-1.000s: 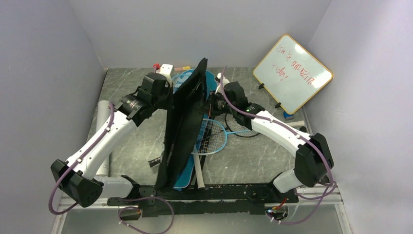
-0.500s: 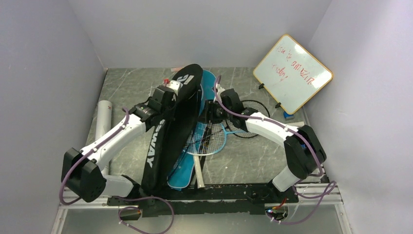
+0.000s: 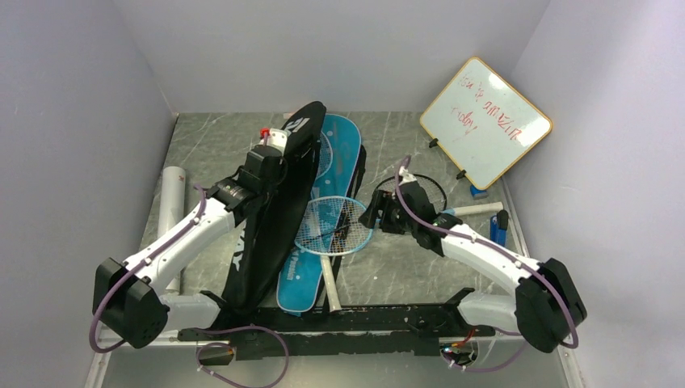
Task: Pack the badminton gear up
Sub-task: Adjust the racket bag at the center of the board, then adjust the racket at the center of the board.
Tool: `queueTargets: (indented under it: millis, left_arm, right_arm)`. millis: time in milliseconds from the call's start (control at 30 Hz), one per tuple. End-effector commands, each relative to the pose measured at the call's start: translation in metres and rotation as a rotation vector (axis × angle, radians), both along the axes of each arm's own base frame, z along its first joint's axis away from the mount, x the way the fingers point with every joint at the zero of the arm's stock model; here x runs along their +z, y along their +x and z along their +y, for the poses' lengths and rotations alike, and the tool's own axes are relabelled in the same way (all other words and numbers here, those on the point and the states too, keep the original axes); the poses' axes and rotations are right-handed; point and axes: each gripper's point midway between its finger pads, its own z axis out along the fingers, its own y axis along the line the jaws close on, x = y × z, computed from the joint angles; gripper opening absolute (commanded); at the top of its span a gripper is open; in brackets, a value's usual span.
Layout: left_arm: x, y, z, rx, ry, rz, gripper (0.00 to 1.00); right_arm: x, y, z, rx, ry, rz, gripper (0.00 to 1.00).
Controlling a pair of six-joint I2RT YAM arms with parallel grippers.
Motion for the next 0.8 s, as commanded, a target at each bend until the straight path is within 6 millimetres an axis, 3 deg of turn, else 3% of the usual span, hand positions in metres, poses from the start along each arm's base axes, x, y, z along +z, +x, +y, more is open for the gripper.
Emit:
queueTargets:
  millis: [0,200,400,567,633,733,767]
  left_arm:
    - [0.051,0.014,0.012,0.075,-0.015,-0.162,0.05]
    - [0.079,0.019,0.021,0.116,0.001,-0.247,0.05]
    - [0.093,0.024,0.029,0.121,0.076,-0.309,0.05]
    - [0.094,0.026,0.039,0.158,0.139,-0.336,0.05]
    - [0.093,0.025,0.044,0.184,0.151,-0.337,0.05]
    - [0.089,0.024,0.048,0.214,0.153,-0.343,0.05]
    - [0.088,0.021,0.052,0.237,0.146,-0.359,0.05]
  right_arm:
    - [-0.013,-0.007,-0.019,-0.138,0.032,0.016,0.71]
    - [-0.029,-0.015,-0.001,-0.113,0.168,0.051,0.84]
    - [-0.041,0.003,0.000,-0.264,0.216,0.121,0.75]
    - [-0.035,0.014,0.019,-0.227,0.292,0.108,0.69]
    - [-0.029,0.018,0.025,-0.213,0.303,0.111,0.63]
    - [-0.012,0.026,0.030,-0.207,0.330,0.074,0.48]
    - [0.005,0.039,0.029,-0.229,0.334,0.019,0.34]
